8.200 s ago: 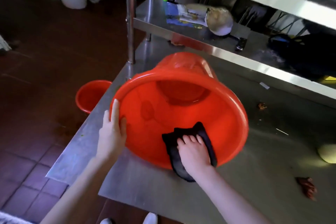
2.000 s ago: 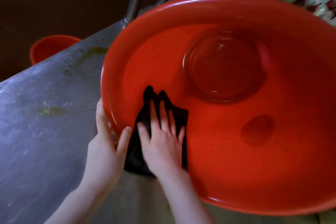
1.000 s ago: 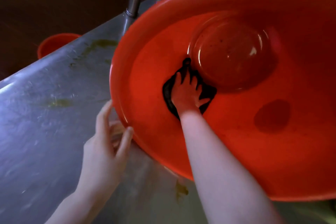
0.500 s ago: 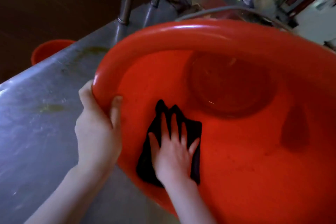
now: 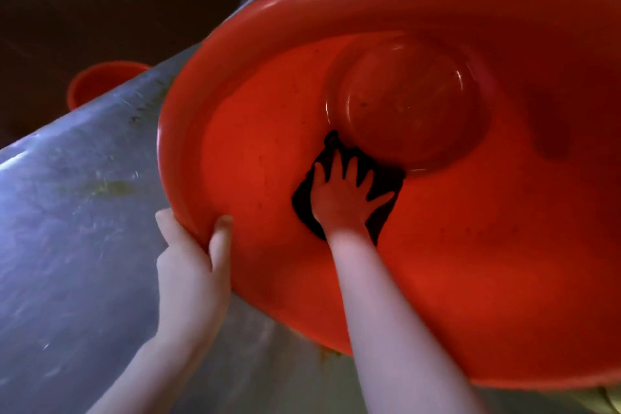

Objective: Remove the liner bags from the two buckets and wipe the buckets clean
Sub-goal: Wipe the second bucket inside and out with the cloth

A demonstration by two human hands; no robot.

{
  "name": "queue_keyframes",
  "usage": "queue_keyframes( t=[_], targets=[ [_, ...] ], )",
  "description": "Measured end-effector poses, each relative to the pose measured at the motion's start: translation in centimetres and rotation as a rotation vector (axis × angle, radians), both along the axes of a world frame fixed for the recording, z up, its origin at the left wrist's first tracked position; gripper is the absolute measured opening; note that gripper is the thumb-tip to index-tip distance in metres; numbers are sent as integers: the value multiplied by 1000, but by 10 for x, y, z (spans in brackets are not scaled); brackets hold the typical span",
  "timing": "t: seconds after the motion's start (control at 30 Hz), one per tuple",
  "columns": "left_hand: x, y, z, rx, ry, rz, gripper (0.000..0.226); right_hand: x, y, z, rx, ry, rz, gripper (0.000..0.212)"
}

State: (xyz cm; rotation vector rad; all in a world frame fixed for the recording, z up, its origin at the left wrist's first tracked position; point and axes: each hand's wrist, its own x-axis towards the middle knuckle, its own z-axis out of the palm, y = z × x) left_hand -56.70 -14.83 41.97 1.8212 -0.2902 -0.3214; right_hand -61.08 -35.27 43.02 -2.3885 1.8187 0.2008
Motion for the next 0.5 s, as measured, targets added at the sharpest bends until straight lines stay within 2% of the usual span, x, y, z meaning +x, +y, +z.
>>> queue_keyframes(
  t=[0.1, 0.2, 0.27, 0.37, 0.5],
  targets=[
    [0, -1, -3, 3, 14, 15, 27, -3, 41, -3, 19, -63, 134, 59],
    [3, -2, -2, 2, 31, 29, 27, -11, 110, -4, -142, -167, 340, 65],
    [3, -3, -1, -2, 43, 35, 26, -13, 129, -4, -176, -225, 380, 65],
    [4, -2, -2, 3, 44, 28, 25, -6, 98, -8, -161, -180, 347, 66],
    [3, -2, -3, -8, 57, 16, 27, 19, 14, -13, -25, -234, 118, 58]
  ],
)
